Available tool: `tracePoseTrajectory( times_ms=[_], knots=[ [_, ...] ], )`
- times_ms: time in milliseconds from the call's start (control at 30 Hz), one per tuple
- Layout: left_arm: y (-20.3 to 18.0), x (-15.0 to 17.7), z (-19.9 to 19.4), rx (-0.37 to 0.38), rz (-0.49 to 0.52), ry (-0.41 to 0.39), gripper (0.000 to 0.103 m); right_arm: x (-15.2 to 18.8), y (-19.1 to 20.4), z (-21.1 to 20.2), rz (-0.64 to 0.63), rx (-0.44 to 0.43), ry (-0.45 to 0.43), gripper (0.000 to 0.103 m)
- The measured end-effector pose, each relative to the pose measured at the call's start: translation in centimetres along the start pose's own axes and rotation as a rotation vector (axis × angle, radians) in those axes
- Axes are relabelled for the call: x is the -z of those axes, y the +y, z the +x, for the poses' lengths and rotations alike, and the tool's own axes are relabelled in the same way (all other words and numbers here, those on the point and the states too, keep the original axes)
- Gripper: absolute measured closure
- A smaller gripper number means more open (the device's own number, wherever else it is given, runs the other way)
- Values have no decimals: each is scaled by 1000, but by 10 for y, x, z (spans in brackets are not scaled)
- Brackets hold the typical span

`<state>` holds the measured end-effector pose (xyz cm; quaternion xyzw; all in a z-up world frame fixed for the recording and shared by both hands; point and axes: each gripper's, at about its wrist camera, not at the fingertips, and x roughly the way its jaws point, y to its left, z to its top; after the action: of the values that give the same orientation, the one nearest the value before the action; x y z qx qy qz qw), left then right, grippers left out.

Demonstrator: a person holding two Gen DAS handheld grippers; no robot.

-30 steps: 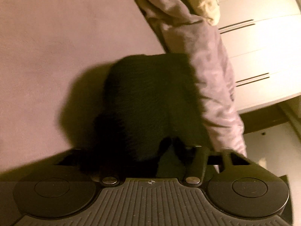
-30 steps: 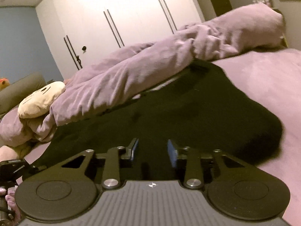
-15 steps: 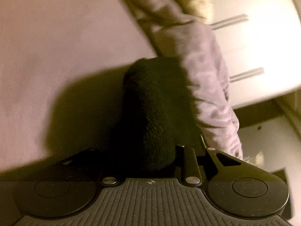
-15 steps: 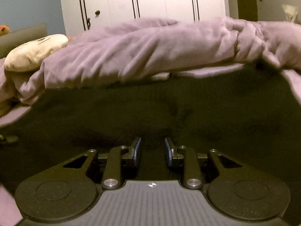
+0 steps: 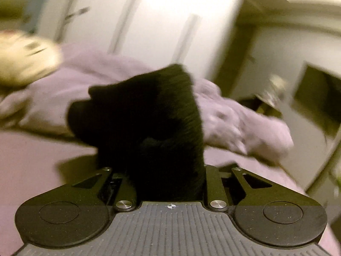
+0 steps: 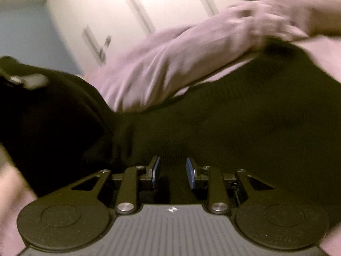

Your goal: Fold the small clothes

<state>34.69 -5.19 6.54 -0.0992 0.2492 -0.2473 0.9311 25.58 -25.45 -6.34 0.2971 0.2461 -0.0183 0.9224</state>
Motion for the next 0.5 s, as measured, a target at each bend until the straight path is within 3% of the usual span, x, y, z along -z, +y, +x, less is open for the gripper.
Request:
tracePoseTrajectory(
  times_ms=[133,267,300,367,400,500],
  knots=[
    [-74,41,37,96,115,70,78,-9,-58,-59,72,58,-70,76],
    [-120,106,88,99,202,245,71,-19,-96,-91,49,131,-74,72],
    [-124,118,95,105,215,271,65,-22,-102,-98,44,141,-78,72],
    [-133,132,94,92,286,245,59,-26,-109,-110,42,148,-92,71],
    [-136,132,88,88,301,232,48,-27,-111,-114,42,138,-95,70],
    [-129,120,68,115,210,260,33,-32,-110,-121,52,107,-105,64]
  ],
)
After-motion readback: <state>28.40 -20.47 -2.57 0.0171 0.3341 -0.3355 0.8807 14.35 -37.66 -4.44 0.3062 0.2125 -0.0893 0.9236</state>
